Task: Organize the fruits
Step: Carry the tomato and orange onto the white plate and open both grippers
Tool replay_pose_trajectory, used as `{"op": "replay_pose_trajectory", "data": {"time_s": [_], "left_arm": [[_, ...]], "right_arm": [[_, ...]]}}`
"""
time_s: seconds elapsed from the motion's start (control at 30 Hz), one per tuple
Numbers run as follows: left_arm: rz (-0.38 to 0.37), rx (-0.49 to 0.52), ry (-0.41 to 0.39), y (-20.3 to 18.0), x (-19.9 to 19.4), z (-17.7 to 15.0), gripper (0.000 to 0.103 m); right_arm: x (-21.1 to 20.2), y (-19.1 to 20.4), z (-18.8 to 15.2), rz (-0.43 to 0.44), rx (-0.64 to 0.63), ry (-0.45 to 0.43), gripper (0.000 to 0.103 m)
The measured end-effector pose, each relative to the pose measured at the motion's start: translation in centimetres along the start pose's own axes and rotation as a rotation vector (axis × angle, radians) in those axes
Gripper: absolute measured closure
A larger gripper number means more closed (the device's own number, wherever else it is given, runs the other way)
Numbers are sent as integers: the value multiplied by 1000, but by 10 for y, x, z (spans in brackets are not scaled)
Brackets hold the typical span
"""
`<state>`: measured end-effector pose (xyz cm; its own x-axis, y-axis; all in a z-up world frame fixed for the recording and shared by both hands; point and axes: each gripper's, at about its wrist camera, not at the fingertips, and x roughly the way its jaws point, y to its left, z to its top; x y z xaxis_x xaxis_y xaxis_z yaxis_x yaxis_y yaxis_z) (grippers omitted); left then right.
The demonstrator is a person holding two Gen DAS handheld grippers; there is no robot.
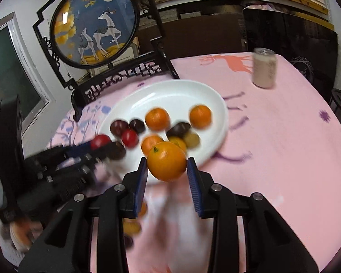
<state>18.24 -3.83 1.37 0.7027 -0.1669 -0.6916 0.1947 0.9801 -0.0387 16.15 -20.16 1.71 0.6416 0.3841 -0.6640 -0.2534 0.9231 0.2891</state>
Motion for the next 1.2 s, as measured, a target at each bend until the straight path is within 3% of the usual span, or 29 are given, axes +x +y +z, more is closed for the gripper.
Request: {"op": "replay_pose_trajectory", "data": {"time_s": [0.03, 0.1, 0.17, 0.2, 0.3, 0.5, 0.7, 0.87, 1.03, 1.2], "left_arm": [[4, -10, 5, 0, 5, 3, 70], [31, -27, 1, 3, 12, 5, 46], [57, -50, -26, 10, 12, 5, 42], [34, -59, -19, 15, 13, 6, 41], [5, -97, -26, 23, 9, 6, 34], [84, -61, -94, 22, -15, -8, 16], [81, -88, -65, 29, -29, -33, 13], [86, -28, -31, 19, -40, -64, 13], [42, 39, -8, 4, -49, -87, 12], [19, 66, 17, -2, -47, -95, 12]], "right_arm": [[7, 1, 4, 8, 1, 6, 67], [24, 0, 11, 28, 21, 16, 66], [36, -7, 14, 37, 75, 16, 55], [39, -13, 14, 54, 96, 16, 48], [35, -17, 12, 90, 94, 13, 46], [10, -25, 0, 127, 125, -8, 46], [-17, -39, -23, 124, 173, -31, 45], [-32, -52, -49, 96, 220, -17, 45], [-38, -56, -51, 74, 232, -32, 37], [-38, -58, -50, 75, 238, -32, 36]]}}
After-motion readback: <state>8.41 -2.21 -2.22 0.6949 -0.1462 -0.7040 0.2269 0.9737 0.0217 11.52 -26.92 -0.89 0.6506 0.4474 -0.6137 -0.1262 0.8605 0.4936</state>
